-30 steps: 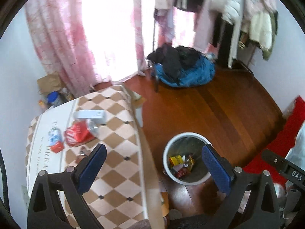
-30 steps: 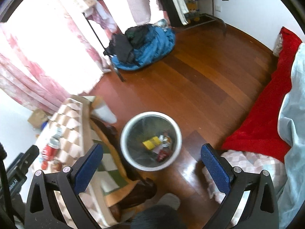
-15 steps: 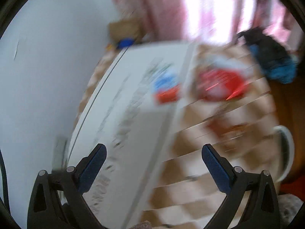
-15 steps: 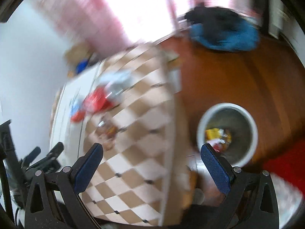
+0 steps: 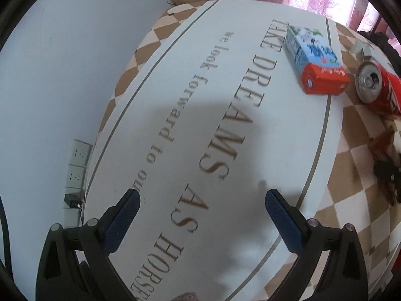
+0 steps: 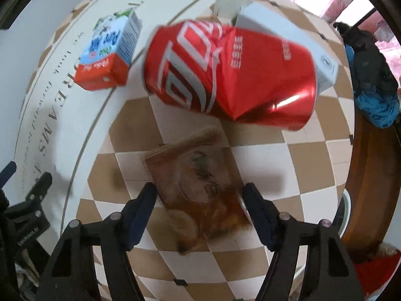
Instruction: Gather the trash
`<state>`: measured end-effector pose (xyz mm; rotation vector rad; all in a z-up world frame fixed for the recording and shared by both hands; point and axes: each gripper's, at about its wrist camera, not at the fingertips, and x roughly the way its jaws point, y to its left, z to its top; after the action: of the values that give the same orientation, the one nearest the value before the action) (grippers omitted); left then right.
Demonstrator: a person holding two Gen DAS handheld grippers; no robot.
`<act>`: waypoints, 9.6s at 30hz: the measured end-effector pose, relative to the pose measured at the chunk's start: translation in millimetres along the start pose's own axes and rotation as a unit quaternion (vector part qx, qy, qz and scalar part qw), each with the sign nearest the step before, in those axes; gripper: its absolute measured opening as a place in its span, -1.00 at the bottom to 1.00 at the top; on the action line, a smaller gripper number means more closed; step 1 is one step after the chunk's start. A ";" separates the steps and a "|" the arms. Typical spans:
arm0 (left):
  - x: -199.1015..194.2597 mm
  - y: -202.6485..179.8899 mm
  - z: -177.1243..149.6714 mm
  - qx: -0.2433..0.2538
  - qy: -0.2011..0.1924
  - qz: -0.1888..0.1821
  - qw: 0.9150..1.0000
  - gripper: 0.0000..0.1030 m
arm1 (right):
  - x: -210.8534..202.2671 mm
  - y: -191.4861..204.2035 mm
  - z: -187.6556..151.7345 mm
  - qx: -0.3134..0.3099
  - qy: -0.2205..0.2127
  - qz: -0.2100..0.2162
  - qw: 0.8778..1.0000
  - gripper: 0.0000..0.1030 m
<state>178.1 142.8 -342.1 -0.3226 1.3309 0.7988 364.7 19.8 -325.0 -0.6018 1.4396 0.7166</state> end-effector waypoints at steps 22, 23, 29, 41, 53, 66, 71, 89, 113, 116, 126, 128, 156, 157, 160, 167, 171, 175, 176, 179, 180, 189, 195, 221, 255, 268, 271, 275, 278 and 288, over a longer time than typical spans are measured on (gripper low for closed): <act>8.0 -91.6 154.4 0.012 0.033 -0.146 0.989 0.81 | -43.0 -135.0 -24.4 0.296 -0.095 0.032 0.950 -0.33; 6.2 -95.3 152.5 0.015 0.038 -0.148 0.988 0.54 | -41.4 -136.5 -19.8 0.296 -0.094 0.027 0.950 -0.33; 1.9 -90.7 137.2 0.021 0.023 -0.144 0.989 -0.06 | -38.6 -138.3 0.3 0.294 -0.093 0.013 0.951 -0.33; -96.2 -59.9 79.6 0.047 -0.097 -0.120 0.987 -0.07 | -90.5 -128.7 -37.0 0.283 -0.160 0.039 0.945 -0.34; -246.1 -118.6 23.7 0.117 -0.212 -0.183 0.953 -0.07 | -189.0 -160.7 -130.2 0.302 -0.264 0.078 0.913 -0.34; -279.8 -296.5 -28.4 0.238 -0.198 -0.255 0.916 -0.07 | -203.2 -299.3 -264.8 0.387 -0.262 0.034 0.883 -0.34; -246.6 -362.9 -47.0 0.276 -0.154 -0.255 0.914 -0.07 | -150.7 -352.0 -297.2 0.420 -0.217 0.031 0.881 -0.34; -110.7 -474.9 -60.0 0.302 0.023 -0.270 0.914 0.82 | 56.4 -424.2 -321.7 0.480 -0.060 0.094 0.870 -0.32; -145.8 -436.4 -62.8 0.290 -0.048 -0.208 0.933 0.94 | 26.8 -400.9 -312.5 0.453 -0.034 -0.017 0.891 1.00; -160.2 -429.5 -66.3 0.294 -0.060 -0.208 0.931 0.94 | 2.3 -397.9 -319.2 0.452 -0.051 -0.026 0.890 1.00; -228.2 -382.8 -68.4 0.277 -0.109 -0.223 0.928 0.94 | -104.8 -372.2 -338.1 0.452 -0.127 -0.033 0.882 1.00; -243.6 -367.4 -59.0 0.263 -0.120 -0.232 0.929 0.94 | -124.8 -366.7 -337.4 0.451 -0.143 -0.031 0.881 1.00; -23.0 -118.6 105.8 -0.017 0.028 -0.268 0.963 0.91 | -57.2 -198.6 -12.9 0.321 -0.115 0.160 0.926 0.13; -21.4 -125.5 108.7 -0.008 0.027 -0.268 0.963 0.91 | -51.2 -198.2 -8.4 0.321 -0.110 0.172 0.925 0.13; -20.5 -147.7 112.5 0.029 0.013 -0.270 0.962 0.78 | -40.9 -192.6 2.3 0.310 -0.098 0.180 0.928 0.13; -49.6 -146.4 118.1 0.069 -0.047 -0.271 0.959 -0.46 | -33.9 -191.8 5.2 0.301 -0.090 0.177 0.933 0.13; -63.4 -126.2 122.1 0.059 -0.075 -0.251 0.963 -0.49 | -48.4 -193.0 2.7 0.288 -0.102 0.154 0.939 0.15; -84.2 -94.7 118.5 0.019 -0.127 -0.209 0.969 -0.51 | -67.9 -184.0 18.2 0.243 -0.109 0.117 0.957 0.54; -85.9 -88.0 118.0 0.010 -0.137 -0.193 0.972 -0.51 | -71.2 -180.2 24.7 0.227 -0.106 0.108 0.962 0.59; -86.5 -64.8 115.9 -0.032 -0.173 -0.115 0.978 -0.52 | -79.6 -159.2 57.4 0.153 -0.094 0.057 0.982 0.70; -83.9 -58.1 116.5 -0.044 -0.177 -0.095 0.979 -0.52 | -79.3 -151.6 68.1 0.129 -0.086 0.039 0.987 0.70; -57.1 -33.3 133.7 -0.090 -0.166 -0.074 0.979 -0.63 | -43.3 -69.4 134.4 -0.086 0.009 -0.078 0.993 0.70; -64.6 -33.7 132.4 -0.072 -0.171 -0.094 0.978 -0.69 | -22.3 -61.4 147.6 -0.100 0.037 -0.093 0.990 0.62; -85.9 1.9 131.8 0.049 -0.140 -0.163 0.975 -0.82 | -60.5 -65.8 62.0 0.081 -0.034 0.035 0.996 -0.15; 0.4 -92.0 157.8 0.423 -0.032 -0.120 0.897 0.25 | -12.5 -59.6 132.6 0.080 0.051 -0.018 0.995 -0.24; -108.9 -69.9 99.4 0.245 -0.135 -0.190 0.941 0.23 | -94.6 -61.5 21.4 0.136 -0.117 0.045 0.983 -0.26; -156.5 -87.7 76.5 0.236 -0.171 -0.214 0.932 0.23 | -125.3 -78.1 -19.8 0.170 -0.159 0.068 0.970 -0.26; -204.3 -127.6 53.3 0.249 -0.196 -0.251 0.915 0.23 | -168.9 -124.0 -79.8 0.213 -0.211 0.079 0.951 -0.26; -233.5 -168.4 34.0 0.270 -0.203 -0.283 0.898 0.22 | -197.7 -161.3 -127.2 0.239 -0.240 0.063 0.939 -0.26; -226.7 -345.6 -23.3 0.326 -0.098 -0.362 0.868 0.17 | -184.9 -304.3 -258.1 0.342 -0.211 0.029 0.915 -0.26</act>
<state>388.8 -188.9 -211.9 -0.1645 1.0872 -0.2600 422.9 -388.0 -171.0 0.1420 1.1918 0.3140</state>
